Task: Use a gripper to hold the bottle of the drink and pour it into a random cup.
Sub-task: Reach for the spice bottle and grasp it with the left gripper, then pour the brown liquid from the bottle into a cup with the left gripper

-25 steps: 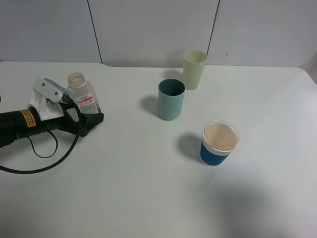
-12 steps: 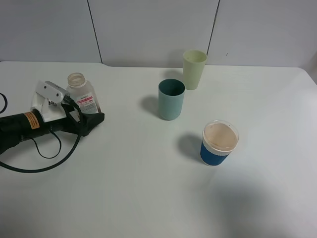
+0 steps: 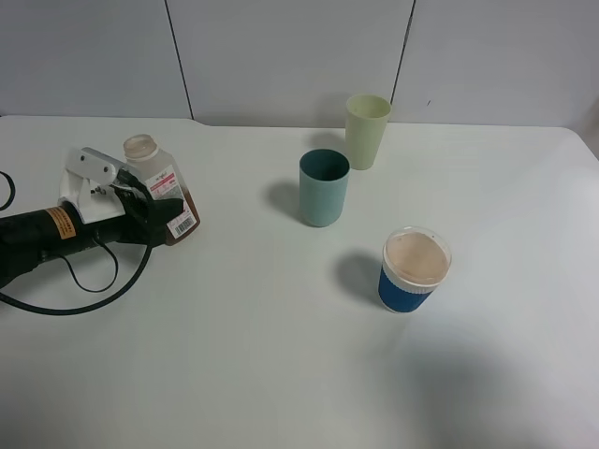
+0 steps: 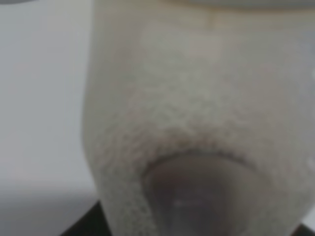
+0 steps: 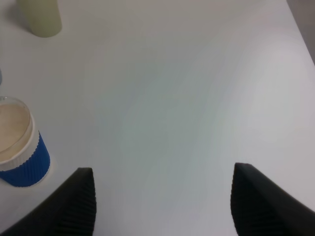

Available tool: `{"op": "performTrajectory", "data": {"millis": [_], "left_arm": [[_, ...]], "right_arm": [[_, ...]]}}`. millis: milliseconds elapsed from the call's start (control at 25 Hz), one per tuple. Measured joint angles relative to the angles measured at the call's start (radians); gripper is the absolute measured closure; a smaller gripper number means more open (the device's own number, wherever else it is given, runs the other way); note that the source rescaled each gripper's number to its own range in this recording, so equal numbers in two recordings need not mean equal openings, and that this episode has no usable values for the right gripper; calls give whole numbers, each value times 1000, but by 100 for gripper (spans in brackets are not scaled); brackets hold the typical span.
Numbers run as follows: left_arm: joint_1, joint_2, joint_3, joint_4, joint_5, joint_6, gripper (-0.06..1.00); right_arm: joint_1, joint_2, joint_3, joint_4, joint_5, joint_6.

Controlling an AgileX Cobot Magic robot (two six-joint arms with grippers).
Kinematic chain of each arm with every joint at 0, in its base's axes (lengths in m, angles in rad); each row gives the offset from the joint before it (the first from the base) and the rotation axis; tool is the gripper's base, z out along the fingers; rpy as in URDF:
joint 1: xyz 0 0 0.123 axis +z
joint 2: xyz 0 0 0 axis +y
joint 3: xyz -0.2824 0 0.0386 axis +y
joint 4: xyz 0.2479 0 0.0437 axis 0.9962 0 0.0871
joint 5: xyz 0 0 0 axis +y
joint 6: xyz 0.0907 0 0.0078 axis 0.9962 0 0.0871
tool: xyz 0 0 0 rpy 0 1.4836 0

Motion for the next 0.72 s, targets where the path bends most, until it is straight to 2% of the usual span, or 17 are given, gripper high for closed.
{"op": "performTrajectory", "data": {"millis": [480,720], "left_arm": [[-5,-2,-1,-10,-2,-36,94],[-46,-69,12,-45,64,-53,94]], "right_arm": [[0,0,0,0,0,0],[0,0,0,0,0,0]]}}
